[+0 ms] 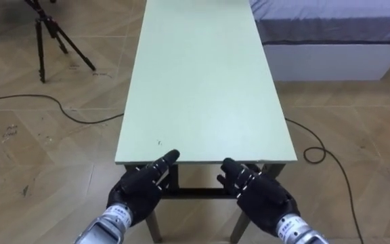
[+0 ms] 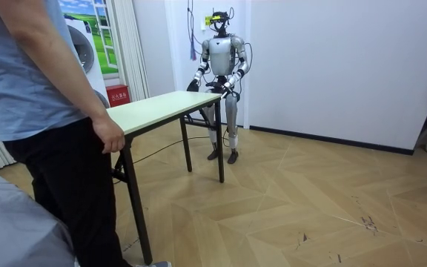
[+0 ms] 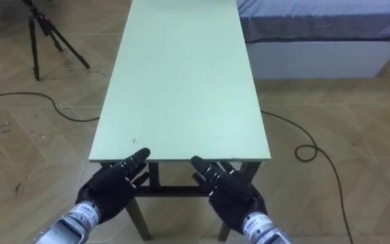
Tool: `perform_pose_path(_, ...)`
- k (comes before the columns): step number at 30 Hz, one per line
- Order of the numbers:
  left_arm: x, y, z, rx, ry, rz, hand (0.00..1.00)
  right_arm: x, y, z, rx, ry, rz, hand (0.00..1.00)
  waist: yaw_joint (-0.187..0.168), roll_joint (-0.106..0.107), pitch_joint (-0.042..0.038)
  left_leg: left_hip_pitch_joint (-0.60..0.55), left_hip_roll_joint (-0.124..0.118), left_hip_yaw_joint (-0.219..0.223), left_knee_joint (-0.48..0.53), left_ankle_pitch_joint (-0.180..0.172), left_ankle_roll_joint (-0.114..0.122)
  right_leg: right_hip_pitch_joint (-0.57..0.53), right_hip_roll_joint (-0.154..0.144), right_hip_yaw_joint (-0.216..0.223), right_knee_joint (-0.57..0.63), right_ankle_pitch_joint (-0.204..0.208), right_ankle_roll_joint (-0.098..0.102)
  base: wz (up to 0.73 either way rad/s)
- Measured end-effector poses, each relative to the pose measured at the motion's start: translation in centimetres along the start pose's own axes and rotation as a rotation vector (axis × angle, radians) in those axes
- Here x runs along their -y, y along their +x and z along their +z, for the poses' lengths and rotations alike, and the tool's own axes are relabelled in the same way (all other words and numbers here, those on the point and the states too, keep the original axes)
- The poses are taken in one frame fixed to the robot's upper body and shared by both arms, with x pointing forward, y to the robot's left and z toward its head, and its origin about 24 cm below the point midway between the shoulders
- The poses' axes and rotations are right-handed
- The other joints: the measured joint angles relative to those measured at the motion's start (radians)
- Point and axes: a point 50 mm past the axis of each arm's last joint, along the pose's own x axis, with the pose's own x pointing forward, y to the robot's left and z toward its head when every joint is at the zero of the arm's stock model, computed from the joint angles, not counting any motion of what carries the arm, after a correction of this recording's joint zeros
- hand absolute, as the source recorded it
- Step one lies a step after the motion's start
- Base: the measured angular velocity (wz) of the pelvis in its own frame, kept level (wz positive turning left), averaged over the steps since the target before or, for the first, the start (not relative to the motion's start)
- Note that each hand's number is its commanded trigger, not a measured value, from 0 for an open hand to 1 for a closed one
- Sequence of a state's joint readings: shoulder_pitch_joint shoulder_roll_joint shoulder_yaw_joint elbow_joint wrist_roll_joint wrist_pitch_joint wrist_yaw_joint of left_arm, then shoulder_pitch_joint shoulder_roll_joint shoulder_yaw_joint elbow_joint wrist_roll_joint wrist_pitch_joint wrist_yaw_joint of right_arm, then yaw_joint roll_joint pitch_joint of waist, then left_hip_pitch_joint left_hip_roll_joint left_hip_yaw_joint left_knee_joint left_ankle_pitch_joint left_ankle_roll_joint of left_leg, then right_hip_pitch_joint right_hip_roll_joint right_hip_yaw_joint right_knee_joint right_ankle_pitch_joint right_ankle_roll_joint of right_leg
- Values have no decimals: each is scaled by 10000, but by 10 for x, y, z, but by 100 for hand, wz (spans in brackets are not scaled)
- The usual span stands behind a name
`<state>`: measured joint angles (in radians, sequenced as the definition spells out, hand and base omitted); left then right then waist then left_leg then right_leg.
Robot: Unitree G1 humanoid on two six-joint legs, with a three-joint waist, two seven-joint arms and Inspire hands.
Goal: Move table with human
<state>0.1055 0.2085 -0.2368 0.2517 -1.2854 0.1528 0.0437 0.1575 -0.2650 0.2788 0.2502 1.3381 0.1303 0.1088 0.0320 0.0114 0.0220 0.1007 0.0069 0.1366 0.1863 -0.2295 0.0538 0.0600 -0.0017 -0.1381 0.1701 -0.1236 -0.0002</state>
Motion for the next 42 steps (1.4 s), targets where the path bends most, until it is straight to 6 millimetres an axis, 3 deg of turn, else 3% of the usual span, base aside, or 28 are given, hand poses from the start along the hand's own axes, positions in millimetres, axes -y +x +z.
perform_pose_path(11,2,1,0,-33,-174,356,0,-4,7,6,544,1241,-614,0,42,89,-65,-4,27,7,-10,15,-27,-94,30,-14,4,7,-11,-1)
perform_pose_path(19,6,3,-2,160,-1559,396,0,-8,10,5,764,2063,-582,0,10,232,-94,-23,24,-1,-7,15,-27,-89,26,-21,1,20,-32,0)
perform_pose_path(24,8,4,-2,200,-2010,412,0,-9,10,6,830,2286,-520,0,-3,317,-91,-19,24,-1,-6,15,-27,-89,29,-21,1,20,-32,0)
perform_pose_path(42,9,4,-1,333,-2945,309,0,-13,13,1,1070,2675,-484,0,-64,269,-58,-29,23,-18,-18,15,-27,-95,35,-14,18,19,-32,0)
